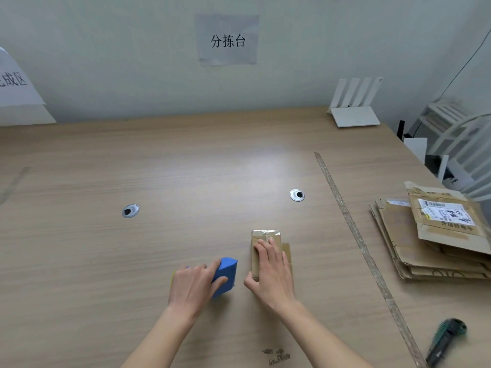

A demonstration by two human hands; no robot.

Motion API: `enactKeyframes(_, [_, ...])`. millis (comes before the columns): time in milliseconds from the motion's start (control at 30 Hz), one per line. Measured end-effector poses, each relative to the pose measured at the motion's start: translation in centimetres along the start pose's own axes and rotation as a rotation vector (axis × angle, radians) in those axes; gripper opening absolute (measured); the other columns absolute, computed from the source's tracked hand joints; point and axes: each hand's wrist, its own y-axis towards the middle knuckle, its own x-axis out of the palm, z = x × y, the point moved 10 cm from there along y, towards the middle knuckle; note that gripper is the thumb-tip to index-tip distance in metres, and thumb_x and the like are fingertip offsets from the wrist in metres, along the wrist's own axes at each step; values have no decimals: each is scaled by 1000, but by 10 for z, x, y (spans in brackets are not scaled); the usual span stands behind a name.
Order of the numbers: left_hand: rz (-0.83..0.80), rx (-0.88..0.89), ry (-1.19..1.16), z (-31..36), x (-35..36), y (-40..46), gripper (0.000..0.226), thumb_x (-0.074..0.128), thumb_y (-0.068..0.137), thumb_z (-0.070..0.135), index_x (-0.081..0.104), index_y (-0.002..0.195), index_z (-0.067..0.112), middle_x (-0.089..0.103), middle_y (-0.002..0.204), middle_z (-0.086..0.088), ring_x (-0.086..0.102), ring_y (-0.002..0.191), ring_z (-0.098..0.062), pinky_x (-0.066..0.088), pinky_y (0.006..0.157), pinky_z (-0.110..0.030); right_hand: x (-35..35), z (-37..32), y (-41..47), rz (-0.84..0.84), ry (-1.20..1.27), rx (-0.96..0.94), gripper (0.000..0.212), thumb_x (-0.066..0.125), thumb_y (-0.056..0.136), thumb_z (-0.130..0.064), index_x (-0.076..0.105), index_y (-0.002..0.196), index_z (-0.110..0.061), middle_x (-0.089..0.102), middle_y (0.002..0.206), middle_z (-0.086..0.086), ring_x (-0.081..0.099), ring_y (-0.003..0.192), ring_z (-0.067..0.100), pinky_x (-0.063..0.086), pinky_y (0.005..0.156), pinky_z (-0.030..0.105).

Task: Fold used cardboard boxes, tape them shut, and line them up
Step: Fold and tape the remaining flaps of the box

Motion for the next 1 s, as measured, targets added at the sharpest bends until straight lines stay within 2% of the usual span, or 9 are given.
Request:
enactKeyframes(167, [92, -46, -76, -13, 15, -38, 53, 31, 95, 62, 71, 107, 29, 57, 56, 7, 56, 46, -21, 40, 49, -28, 3, -3, 0, 78, -16, 32, 69, 76, 72, -39, 47, 133, -24, 47, 138, -6, 30, 148, 19, 38, 115, 52])
enactKeyframes(267, [155, -96, -77, -20, 17, -53, 71, 12, 101, 65, 72, 114, 29, 56, 56, 5, 55, 47, -23, 43, 53, -31, 0, 0, -4, 110, -47, -19, 68, 75, 75, -49, 47, 132, -25, 45, 140, -7, 33, 148, 19, 39, 115, 49])
enactKeyframes(400, [161, -169, -120, -21, 19, -59, 73, 9, 100, 65, 70, 119, 29, 50, 54, 5, 52, 45, -22, 41, 52, -31, -6, 3, -12, 152, -53, -51, 63, 71, 71, -35, 48, 128, -24, 45, 136, -7, 33, 145, 19, 44, 109, 52])
enactKeyframes(467, [127, -163, -121, -17, 23, -61, 68, 13, 100, 66, 66, 122, 30, 48, 54, 6, 51, 44, -20, 40, 52, -31, -7, 4, -15, 165, -69, -70, 63, 71, 72, -37, 47, 129, -24, 43, 137, -7, 30, 145, 18, 42, 111, 52])
enactKeyframes(533, [95, -149, -123, -14, 28, -65, 58, 29, 93, 64, 64, 124, 29, 47, 53, 6, 50, 43, -20, 39, 52, -30, -6, 5, -13, 107, 0, -115, 66, 63, 81, -52, 42, 138, -26, 35, 146, -10, 17, 151, 15, 26, 121, 50])
enactKeyframes(633, [60, -139, -111, -11, 36, -69, 65, 37, 81, 65, 65, 127, 29, 50, 54, 6, 53, 45, -19, 38, 51, -29, -3, 12, -12, -179, 180, -200, 84, 59, 86, -65, 27, 155, -31, 12, 161, -18, -11, 153, 5, 2, 126, 39])
enactKeyframes(733, [70, -188, -109, -12, 34, -73, 74, 38, 79, 72, 64, 132, 26, 57, 63, 5, 59, 53, -20, 43, 54, -31, -9, 24, -16, -291, 194, -315, 81, 63, 91, -58, 24, 158, -37, 4, 165, -25, -16, 150, -5, 11, 127, 35])
enactKeyframes(833, [201, -193, -119, -3, 8, -69, 77, 42, 82, 71, 62, 133, 18, 61, 80, 1, 61, 67, -24, 46, 61, -37, -9, 35, -18, -224, 126, -351, 74, 58, 93, -58, 26, 157, -40, 6, 164, -29, -11, 151, -6, 23, 124, 35])
enactKeyframes(1000, [305, 23, -212, 51, -11, -49, 63, 48, 89, 62, 61, 135, 21, 65, 113, 2, 64, 94, -20, 53, 80, -35, -9, 25, -24, -57, -51, -486, 71, 43, 95, -60, 37, 155, -22, 24, 166, -7, 11, 155, 17, 36, 118, 40])
